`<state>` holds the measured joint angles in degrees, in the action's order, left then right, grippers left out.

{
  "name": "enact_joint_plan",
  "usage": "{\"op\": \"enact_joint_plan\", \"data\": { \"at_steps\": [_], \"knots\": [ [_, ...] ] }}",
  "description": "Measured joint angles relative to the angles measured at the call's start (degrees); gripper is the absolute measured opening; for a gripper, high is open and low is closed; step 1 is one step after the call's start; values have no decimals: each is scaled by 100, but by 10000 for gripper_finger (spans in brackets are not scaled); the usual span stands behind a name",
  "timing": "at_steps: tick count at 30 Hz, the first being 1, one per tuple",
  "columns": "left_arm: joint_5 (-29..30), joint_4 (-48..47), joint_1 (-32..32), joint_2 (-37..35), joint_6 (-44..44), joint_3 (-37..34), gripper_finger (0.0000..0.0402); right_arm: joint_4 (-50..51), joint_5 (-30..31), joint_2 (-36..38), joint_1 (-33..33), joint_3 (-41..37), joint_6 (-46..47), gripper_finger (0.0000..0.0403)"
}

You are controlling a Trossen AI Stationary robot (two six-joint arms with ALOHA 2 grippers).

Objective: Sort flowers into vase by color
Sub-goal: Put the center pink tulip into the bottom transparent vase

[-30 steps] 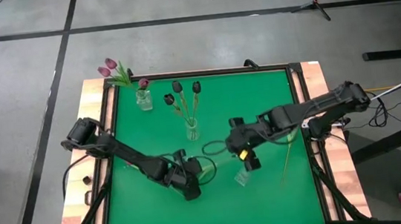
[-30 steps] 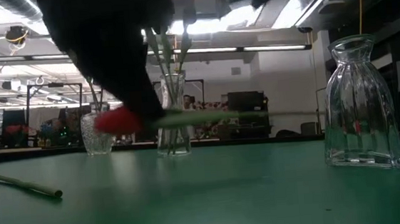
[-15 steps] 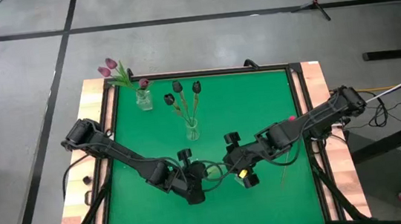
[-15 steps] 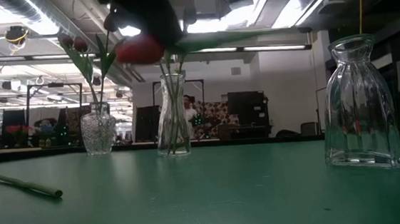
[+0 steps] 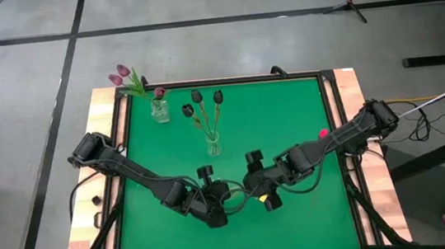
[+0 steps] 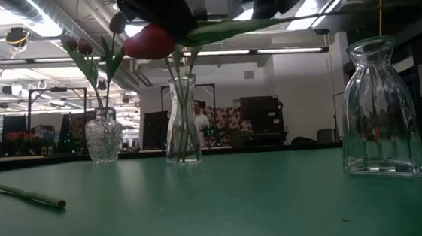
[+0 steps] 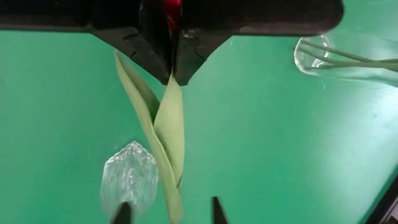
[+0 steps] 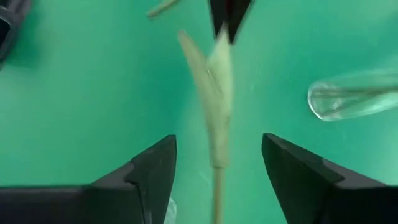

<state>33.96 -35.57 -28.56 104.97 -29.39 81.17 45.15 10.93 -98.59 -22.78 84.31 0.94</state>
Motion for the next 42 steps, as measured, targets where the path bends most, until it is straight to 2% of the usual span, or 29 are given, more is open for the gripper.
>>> {"op": "enact_joint_plan", "data": {
  "at_steps": [11, 26, 37, 42],
  "knots": [
    [12, -1, 2, 0, 0, -2, 11, 141, -125, 0, 225, 2, 42, 177],
    [14, -1, -13, 0, 0, -4, 12, 283, -53, -4, 262, 0, 206, 163],
    [96, -4, -20, 0, -4, -9, 12, 413, 8, -91, 262, 1, 205, 104],
    [143, -3, -28, 0, 14, -9, 12, 459, 2, -101, 262, 0, 195, 30]
  ]
}}
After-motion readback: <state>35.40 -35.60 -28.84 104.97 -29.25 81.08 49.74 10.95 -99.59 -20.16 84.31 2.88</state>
